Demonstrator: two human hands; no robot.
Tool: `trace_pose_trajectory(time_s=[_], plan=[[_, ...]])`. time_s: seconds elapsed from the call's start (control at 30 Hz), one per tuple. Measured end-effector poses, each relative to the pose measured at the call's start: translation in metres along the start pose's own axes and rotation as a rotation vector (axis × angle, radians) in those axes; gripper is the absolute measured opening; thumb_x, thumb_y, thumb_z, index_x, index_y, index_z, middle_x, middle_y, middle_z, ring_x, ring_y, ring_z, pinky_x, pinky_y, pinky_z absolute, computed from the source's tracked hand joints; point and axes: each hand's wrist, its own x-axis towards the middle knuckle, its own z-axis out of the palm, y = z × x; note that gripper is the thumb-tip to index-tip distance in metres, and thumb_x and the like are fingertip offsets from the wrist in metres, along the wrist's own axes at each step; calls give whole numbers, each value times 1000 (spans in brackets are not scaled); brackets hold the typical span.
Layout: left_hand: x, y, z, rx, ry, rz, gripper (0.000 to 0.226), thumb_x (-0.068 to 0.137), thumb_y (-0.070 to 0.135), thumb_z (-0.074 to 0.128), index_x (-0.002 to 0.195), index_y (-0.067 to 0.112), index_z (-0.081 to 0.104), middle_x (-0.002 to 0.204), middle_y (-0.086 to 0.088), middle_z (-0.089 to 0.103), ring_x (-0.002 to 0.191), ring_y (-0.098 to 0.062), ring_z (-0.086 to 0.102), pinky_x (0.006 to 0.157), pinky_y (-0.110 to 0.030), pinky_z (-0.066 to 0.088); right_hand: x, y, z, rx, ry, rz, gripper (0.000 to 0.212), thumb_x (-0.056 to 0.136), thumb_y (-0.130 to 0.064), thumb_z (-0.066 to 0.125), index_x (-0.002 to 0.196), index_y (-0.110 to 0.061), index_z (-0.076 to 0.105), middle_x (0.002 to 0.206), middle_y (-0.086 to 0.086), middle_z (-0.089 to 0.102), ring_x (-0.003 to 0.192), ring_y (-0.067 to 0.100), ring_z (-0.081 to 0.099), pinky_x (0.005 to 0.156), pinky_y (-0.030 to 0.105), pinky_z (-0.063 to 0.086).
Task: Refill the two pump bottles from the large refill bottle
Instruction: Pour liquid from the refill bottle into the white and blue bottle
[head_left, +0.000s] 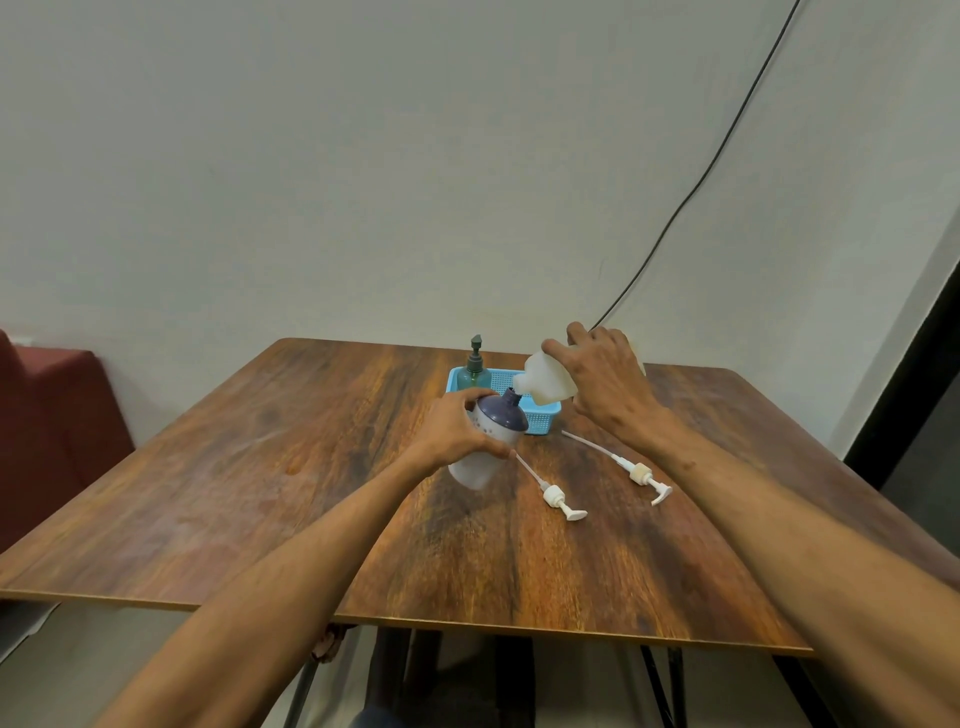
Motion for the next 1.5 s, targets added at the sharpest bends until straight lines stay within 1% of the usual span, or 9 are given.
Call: trace_pose_trajectory(time_s=[0.13, 0.33, 0.43, 0.73, 0.9, 1.0, 1.17, 1.33, 1.5], plan=[[0, 1, 0, -3, 4, 2, 77, 65, 36, 92, 132, 18, 57, 128, 0, 62, 107, -12, 58, 90, -26, 48, 1, 1, -2, -17, 2, 1, 70, 67, -21, 89, 127, -26, 53, 112, 11, 56, 94, 32, 58, 89, 48, 50], [-1, 0, 0, -9, -1, 2, 77, 65, 35, 92, 132, 18, 57, 128, 0, 62, 106, -10, 56, 90, -24, 46, 1, 1, 1, -12, 7, -5, 71, 67, -24, 90, 127, -26, 53, 113, 11, 57, 95, 32, 59, 90, 48, 51], [-1, 0, 0, -9, 2, 2, 77, 66, 36, 92, 133, 17, 57, 128, 0, 62, 107, -11, 56, 91, -26, 48, 2, 1, 2, -20, 5, -7, 72, 65, -27, 91, 126, -27, 52, 112, 10, 57, 94, 32, 59, 89, 49, 52], [0, -1, 0, -6, 7, 4, 78, 65, 38, 92, 132, 19, 58, 128, 1, 62, 110, -13, 58, 96, -31, 51, 3, 2, 2, -33, 19, -14, 70, 65, -24, 91, 124, -28, 53, 110, 10, 58, 92, 32, 61, 87, 48, 52], [-1, 0, 1, -13, 7, 11, 77, 64, 39, 92, 130, 21, 58, 128, 2, 62, 109, -12, 59, 92, -30, 52, 3, 3, 2, -43, 20, -13, 71, 64, -22, 91, 122, -29, 51, 107, 8, 57, 90, 31, 60, 86, 47, 52], [0, 1, 2, -16, 8, 7, 76, 63, 40, 92, 129, 23, 59, 128, 2, 62, 109, -12, 59, 94, -32, 53, 3, 3, 1, -36, 16, -16, 72, 63, -23, 92, 123, -28, 53, 109, 10, 58, 91, 32, 61, 88, 48, 52], [0, 2, 2, -22, 9, 4, 78, 62, 37, 93, 131, 21, 59, 128, 2, 62, 107, -10, 57, 88, -25, 49, 2, 3, -4, -31, 11, -22, 67, 69, -19, 88, 127, -25, 55, 112, 12, 57, 95, 35, 60, 91, 50, 50], [-2, 4, 2, -22, 13, 3, 79, 62, 37, 93, 131, 21, 59, 127, 3, 61, 106, -10, 56, 87, -25, 49, 1, 4, -4, -41, 20, -22, 67, 68, -14, 86, 124, -28, 52, 108, 9, 56, 90, 31, 59, 87, 48, 51], [-2, 4, 1, -20, 18, 3, 80, 62, 38, 93, 131, 20, 58, 127, 2, 62, 107, -12, 57, 89, -26, 50, 1, 3, -8, -30, 7, -29, 72, 66, -18, 90, 128, -25, 55, 114, 12, 57, 97, 34, 60, 91, 51, 50]])
